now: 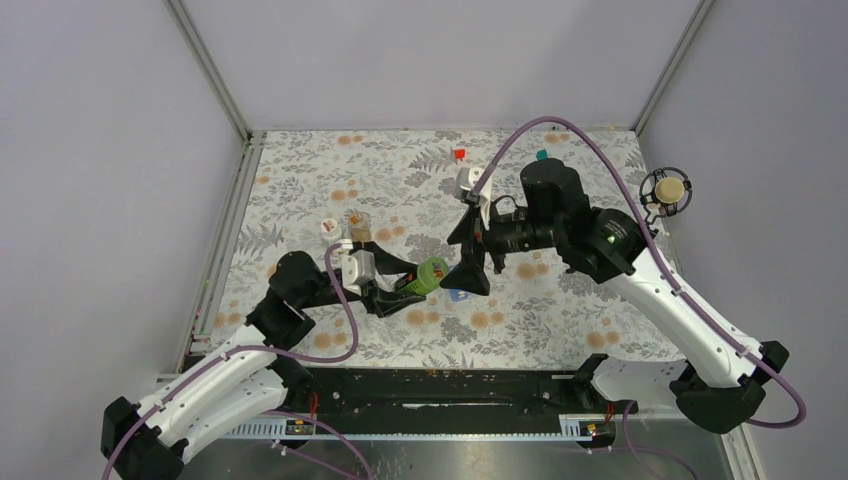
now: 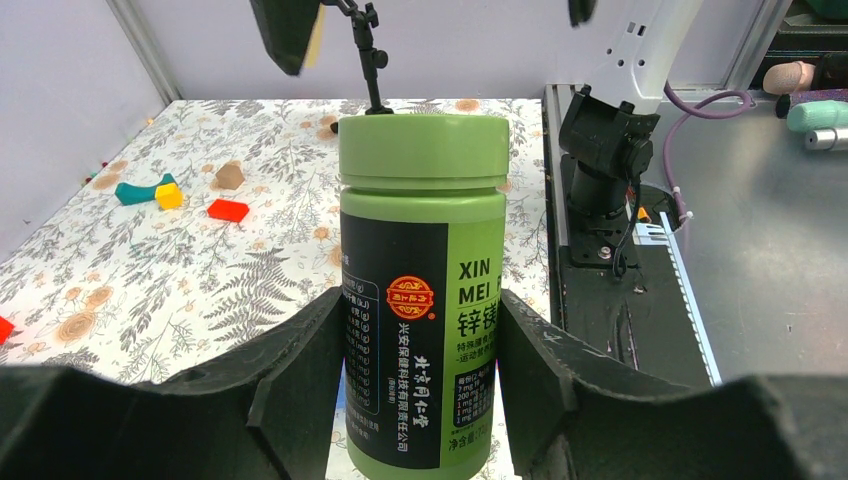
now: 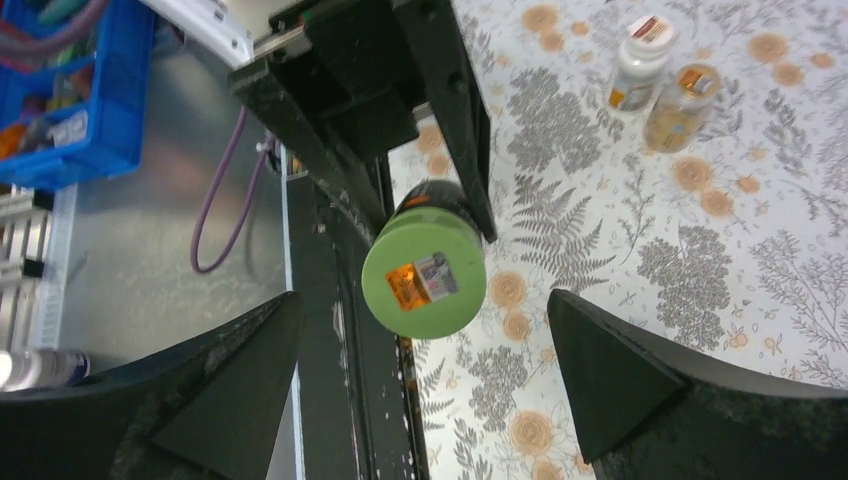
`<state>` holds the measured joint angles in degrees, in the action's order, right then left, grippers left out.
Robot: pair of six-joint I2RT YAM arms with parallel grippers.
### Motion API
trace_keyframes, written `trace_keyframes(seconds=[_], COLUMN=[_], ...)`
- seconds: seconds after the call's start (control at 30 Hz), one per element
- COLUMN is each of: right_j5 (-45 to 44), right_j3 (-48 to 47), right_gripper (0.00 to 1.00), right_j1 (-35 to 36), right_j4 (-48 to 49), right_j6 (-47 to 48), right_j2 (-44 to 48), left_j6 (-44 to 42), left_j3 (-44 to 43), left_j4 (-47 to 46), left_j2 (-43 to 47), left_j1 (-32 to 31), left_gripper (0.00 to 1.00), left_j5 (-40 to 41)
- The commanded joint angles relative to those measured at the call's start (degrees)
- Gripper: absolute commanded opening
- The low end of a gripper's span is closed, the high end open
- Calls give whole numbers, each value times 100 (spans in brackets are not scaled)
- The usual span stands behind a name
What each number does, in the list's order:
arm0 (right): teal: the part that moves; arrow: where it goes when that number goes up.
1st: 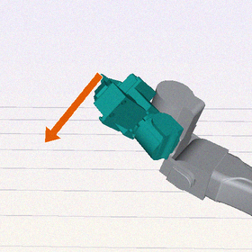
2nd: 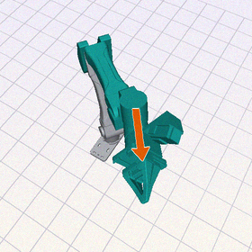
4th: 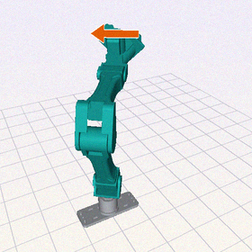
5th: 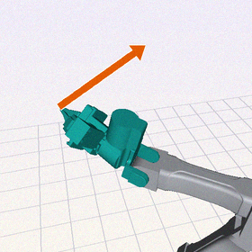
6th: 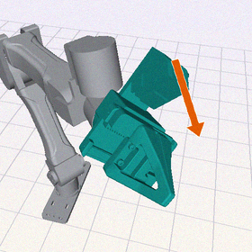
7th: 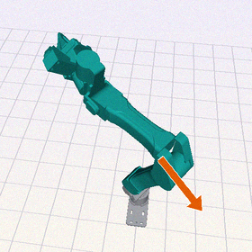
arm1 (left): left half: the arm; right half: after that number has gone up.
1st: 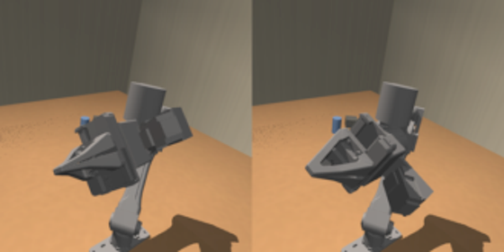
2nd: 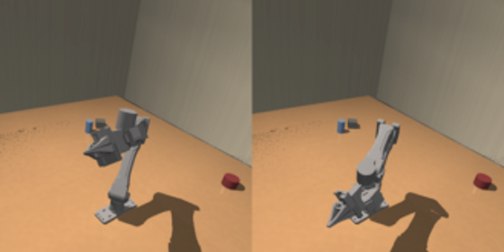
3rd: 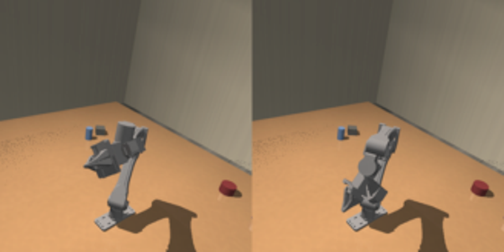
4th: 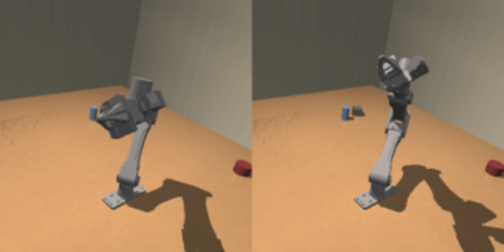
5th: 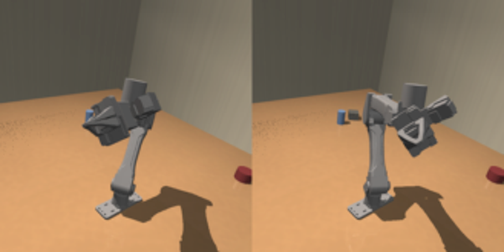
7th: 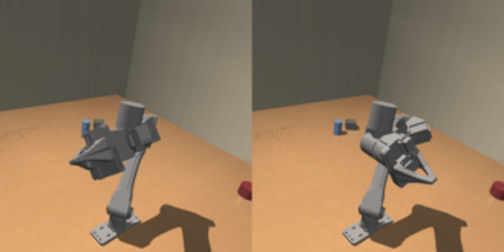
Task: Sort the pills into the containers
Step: Screw the lid of the pill bottle onto the pill bottle.
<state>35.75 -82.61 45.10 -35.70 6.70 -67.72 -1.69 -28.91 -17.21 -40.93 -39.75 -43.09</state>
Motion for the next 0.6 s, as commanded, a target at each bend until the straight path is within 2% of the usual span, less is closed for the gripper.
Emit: trace_keyframes(seconds=[0.0, 0.27, 0.57], right_j5=[472, 460, -340], right_j3=[-11, -177, -50], right_gripper=[99, 97, 78], right_j1=[-10, -1, -1], right_j4=[-562, -582, 363], right_j6=[903, 868, -139], right_j2=[-182, -555, -627], left_j6=[-105, -84, -80], left_j3=[-255, -304, -370], left_j4=[-388, -398, -406], left_j2=[-7, -92, -222], left_j1=[-21, -14, -20], left_gripper=[0, 0, 0], left_j5=[-121, -213, -270])
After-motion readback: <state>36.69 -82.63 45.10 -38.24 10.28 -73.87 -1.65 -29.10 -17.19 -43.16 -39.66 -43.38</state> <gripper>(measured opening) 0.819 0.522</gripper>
